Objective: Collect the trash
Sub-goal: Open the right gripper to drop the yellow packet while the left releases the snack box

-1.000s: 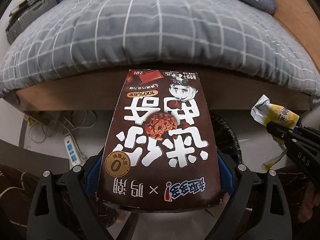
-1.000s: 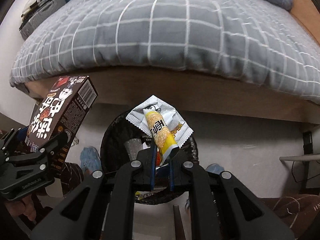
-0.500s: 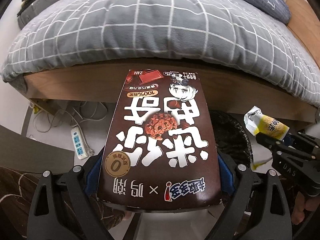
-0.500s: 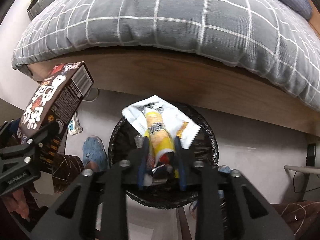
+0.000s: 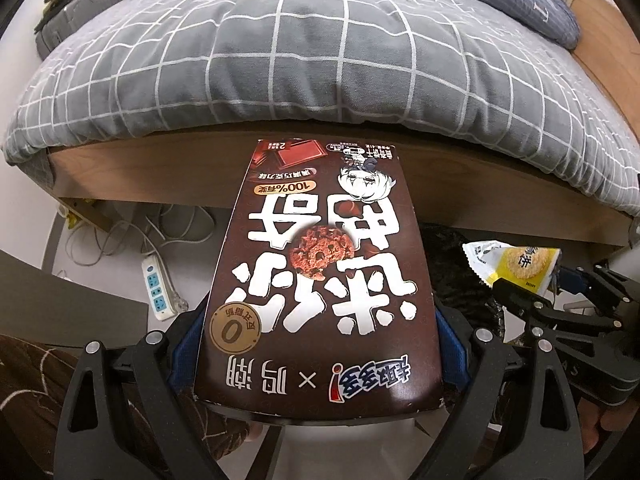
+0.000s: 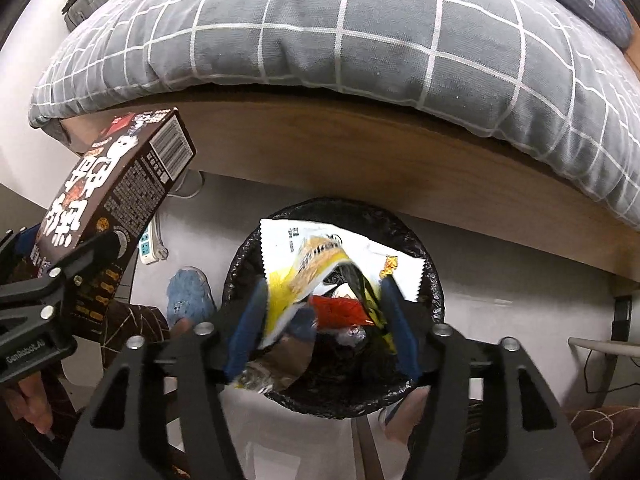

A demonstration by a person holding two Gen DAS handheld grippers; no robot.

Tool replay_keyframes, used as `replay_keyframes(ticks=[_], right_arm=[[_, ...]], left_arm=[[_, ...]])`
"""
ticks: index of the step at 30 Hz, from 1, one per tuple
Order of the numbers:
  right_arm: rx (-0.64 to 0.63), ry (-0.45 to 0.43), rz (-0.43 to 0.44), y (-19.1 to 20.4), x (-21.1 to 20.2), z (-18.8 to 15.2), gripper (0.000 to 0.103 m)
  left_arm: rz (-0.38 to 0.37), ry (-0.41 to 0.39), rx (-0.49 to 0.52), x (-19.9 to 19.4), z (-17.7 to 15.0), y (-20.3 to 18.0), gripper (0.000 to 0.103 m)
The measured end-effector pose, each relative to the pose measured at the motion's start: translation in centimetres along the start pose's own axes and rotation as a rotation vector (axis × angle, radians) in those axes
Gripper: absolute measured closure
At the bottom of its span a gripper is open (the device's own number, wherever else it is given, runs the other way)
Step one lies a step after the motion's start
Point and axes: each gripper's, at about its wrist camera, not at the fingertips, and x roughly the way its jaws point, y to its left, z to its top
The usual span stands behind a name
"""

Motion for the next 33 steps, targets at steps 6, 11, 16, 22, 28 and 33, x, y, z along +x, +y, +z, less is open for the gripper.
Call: replay_keyframes(ticks=[6,11,16,22,28,33], right_arm=[[0.024,-0.009,0.003,-0.7,-0.9,0.0,0.027],[0.059,-0.015,-0.026,-2.0,-1.6,-0.4,0.018],[0.117,-0.035,-0.057,-4.4,-2.0,-0.6,0.008],[0.16,-0.055,-0.11,-7.2,-3.2,-1.2,0.008],[0.192,-0.099,-0.184,-10.1,-5.1,-2.0,0.008],[0.23,-0.136,-0.21,-12.1,-6.8,-2.5,0.008]], left_arm=[[-0.004,0.001,0.01,0.0,-0.1,-0.1,0.014],[-0.019,0.012,0.038,0.4,-0.1,-0.7,0.014],[-0.041,0.028,0.069,0.7,0.0,-1.0,0.014],[-0.069,0.04,0.114,0.8,0.1,-2.4,0.014],[-0.107,0.043,0.157,0.9,0.0,-5.4,0.014],[-0.128,0.04,0.183,1.0,0.1,-7.5,0.013]])
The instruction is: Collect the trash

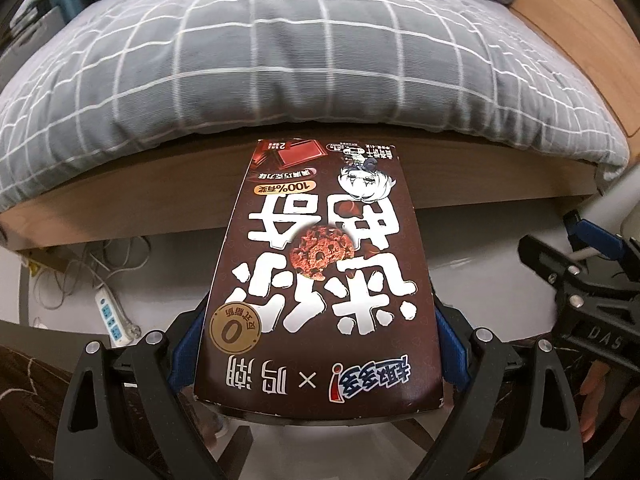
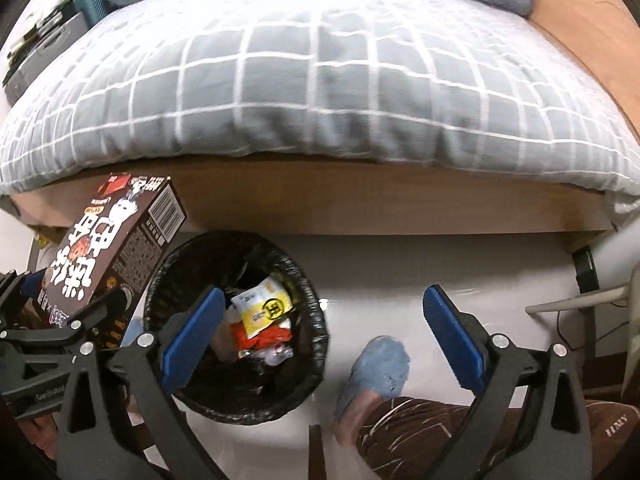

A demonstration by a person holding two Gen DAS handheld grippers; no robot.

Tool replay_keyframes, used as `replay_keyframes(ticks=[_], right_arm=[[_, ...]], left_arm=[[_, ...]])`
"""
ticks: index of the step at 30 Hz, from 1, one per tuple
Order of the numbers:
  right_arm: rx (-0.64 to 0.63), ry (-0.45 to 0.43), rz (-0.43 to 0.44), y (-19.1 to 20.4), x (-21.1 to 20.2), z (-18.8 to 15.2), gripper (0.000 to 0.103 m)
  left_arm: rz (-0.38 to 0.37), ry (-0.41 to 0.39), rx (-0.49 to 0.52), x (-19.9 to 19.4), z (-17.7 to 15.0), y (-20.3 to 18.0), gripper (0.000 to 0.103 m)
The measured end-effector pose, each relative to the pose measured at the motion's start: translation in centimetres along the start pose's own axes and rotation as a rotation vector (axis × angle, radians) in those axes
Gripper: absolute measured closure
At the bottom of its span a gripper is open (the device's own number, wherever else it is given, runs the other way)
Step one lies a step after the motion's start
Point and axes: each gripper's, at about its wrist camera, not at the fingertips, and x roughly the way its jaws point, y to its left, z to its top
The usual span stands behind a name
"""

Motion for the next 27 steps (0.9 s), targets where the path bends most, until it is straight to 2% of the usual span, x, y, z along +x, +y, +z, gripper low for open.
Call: replay_keyframes(ticks=[4,5,8,15,20,27], right_arm=[[0.026,-0.018,-0.006,-1.3,-0.8,0.0,0.008],[0.028,-0.021,-0.006,-1.4,-1.0,0.0,0.008],[0.028,-0.034,-0.003,-1.3,-1.4,0.4,0.008],[0.01,-0.083,0.013,-0.3,-3.3,1.5,0.008],[0.001,-0.155,0.026,0.6,-6.2,2.7,0.008],[-0.018,-0.257,0.027,1.9,-11.4,3.8,0.008]], left_arm=[[0.022,-0.03,0.035,0.1,0.1,-1.4,0.011],[0.03,-0.038,0.047,0.0,0.1,-1.7,0.008],[0.021,-0.05,0.05,-0.2,0.2,-1.8,0.006],[0.019,-0.075,0.003,-0.9,0.5,0.4,0.006],[0.007,-0.152,-0.015,-4.7,1.6,2.4,0.006],[0.005,-0.266,-0.031,-10.9,3.2,3.2,0.006]])
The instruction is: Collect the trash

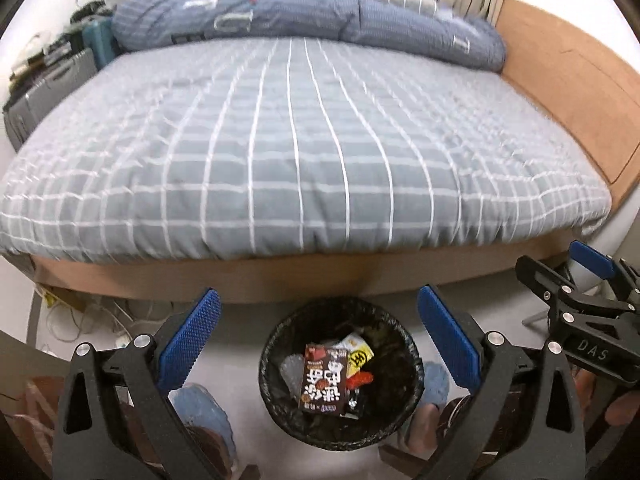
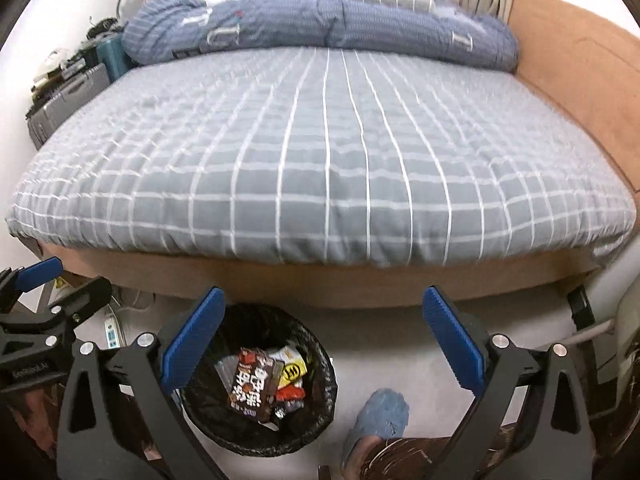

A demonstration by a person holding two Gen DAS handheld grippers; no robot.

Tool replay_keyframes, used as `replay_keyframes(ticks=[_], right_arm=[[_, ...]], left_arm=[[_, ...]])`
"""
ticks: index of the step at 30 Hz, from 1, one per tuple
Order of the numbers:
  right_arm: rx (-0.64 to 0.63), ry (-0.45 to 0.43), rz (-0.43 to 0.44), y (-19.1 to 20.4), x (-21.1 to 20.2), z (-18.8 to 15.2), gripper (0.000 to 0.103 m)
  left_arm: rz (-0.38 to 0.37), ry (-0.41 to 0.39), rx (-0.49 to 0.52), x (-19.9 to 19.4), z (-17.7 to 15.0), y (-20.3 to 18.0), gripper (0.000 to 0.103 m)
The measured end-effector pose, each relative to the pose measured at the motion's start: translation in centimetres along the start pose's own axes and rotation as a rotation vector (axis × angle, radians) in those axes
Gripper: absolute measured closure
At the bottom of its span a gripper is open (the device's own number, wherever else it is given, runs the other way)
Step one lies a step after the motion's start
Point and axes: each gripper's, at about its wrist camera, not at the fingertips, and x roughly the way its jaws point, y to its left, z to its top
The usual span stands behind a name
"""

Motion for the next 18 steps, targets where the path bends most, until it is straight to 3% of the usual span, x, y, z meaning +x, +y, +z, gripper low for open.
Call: replay_keyframes(ticks=[8,18], right_arm=[[-0.001,-0.078,0.019,1.0,-6.2,2.1,0.008],[-0.012,-0.148,0.012,1.6,-11.4,2.2,0.008]], left_arm=[[0.01,-0.094,-0.003,-6.6,1.4,0.6,0.006],[0.022,-0.139,-0.02,-11.3,1.1,1.1,0.006]])
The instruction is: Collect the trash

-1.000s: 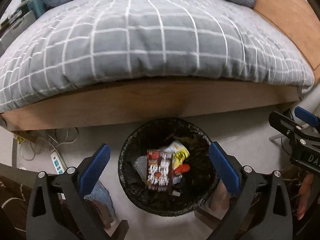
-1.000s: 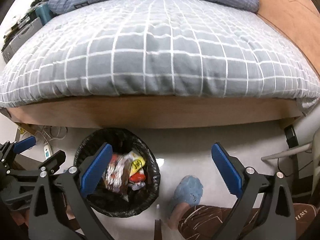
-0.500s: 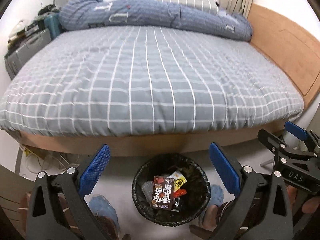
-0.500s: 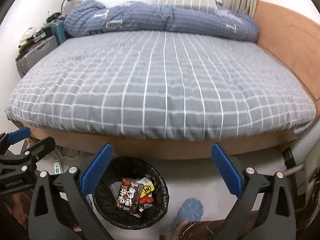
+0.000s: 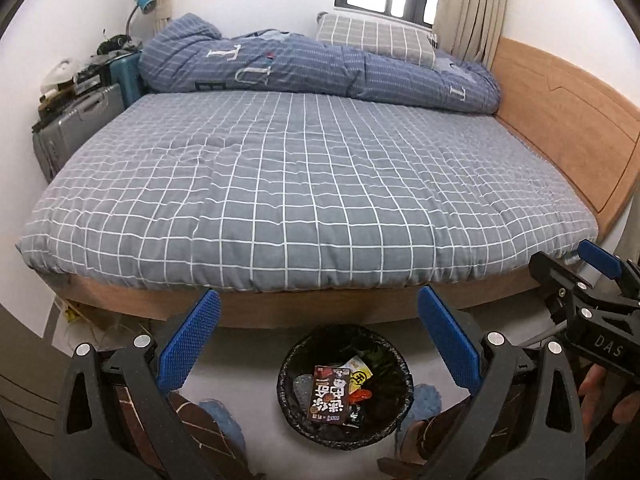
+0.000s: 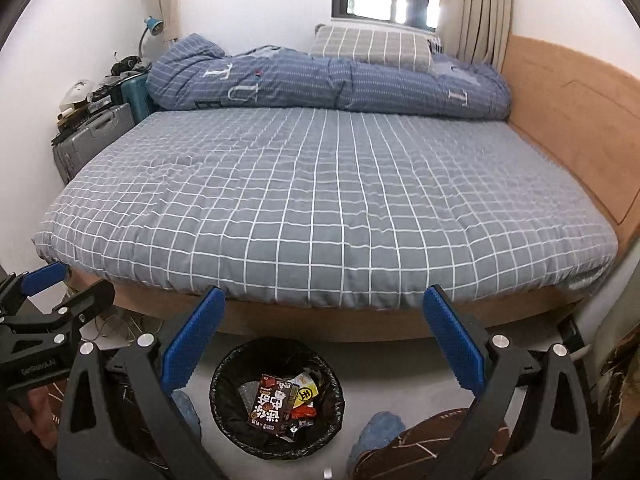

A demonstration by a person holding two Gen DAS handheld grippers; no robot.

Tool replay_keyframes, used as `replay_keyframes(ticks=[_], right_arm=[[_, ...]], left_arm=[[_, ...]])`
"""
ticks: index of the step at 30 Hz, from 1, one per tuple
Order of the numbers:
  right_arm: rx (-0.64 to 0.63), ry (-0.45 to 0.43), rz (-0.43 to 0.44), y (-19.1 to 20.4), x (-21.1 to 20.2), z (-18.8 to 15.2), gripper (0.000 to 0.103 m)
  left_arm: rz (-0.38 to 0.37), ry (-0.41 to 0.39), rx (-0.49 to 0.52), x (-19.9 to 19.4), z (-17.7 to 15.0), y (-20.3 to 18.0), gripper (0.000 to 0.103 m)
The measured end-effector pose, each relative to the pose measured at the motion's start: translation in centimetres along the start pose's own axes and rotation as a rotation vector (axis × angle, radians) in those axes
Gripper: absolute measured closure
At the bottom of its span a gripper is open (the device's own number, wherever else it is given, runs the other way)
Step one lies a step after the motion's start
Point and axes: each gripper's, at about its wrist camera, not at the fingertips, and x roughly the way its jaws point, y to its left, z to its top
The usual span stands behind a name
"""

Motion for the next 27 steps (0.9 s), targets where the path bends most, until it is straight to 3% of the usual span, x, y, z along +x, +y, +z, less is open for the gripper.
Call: replay_keyframes(ticks=[7,27], right_arm=[[0.004,-0.015,-0.004,0.3,-1.5,0.1,0.008],[0.012,0.011,-0.006,0.1,-0.4,-0.5,0.008]], left_arm=[[0.008,-0.004,0.002,-0.9,-0.3,0.1,0.006],[0.005,0.015,0.009,-0.1,-0.3,-0.1,0.006]])
